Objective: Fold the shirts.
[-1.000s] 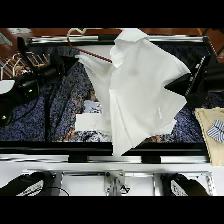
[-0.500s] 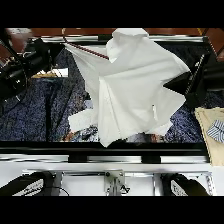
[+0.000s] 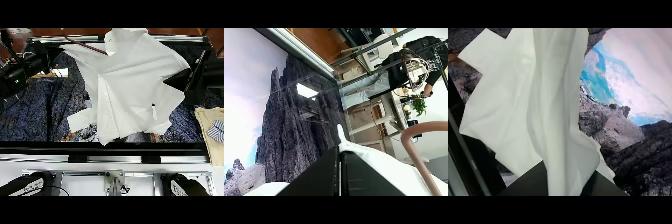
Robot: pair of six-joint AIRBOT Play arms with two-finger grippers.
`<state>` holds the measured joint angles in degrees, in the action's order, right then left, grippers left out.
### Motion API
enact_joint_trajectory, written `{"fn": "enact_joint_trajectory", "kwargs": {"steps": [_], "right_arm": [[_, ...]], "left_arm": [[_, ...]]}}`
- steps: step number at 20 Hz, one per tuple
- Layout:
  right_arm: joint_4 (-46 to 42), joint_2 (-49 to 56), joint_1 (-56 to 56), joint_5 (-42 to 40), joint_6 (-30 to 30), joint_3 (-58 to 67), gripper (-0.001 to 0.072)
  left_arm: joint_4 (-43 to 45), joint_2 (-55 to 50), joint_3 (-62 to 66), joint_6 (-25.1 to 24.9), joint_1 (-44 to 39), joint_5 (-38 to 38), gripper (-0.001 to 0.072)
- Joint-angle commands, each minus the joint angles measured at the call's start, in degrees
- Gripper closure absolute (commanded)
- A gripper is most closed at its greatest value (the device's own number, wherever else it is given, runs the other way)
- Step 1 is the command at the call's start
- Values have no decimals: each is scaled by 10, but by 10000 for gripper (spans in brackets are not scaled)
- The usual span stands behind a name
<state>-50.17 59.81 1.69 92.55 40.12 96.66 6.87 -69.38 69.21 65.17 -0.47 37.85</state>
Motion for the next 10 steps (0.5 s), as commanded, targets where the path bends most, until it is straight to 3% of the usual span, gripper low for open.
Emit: {"fn": "enact_joint_trajectory", "kwargs": {"steps": [1,5,10], "right_arm": [[1,3,0,6,-4,0,643],[15,23,0,29,-3,0,643],[-28,28,0,4,-4,0,643]], "left_arm": [[0,-16,14,9,15,-10,664],[0,-44,70,22,21,28,664],[34,-45,105,21,27,49,664]]}}
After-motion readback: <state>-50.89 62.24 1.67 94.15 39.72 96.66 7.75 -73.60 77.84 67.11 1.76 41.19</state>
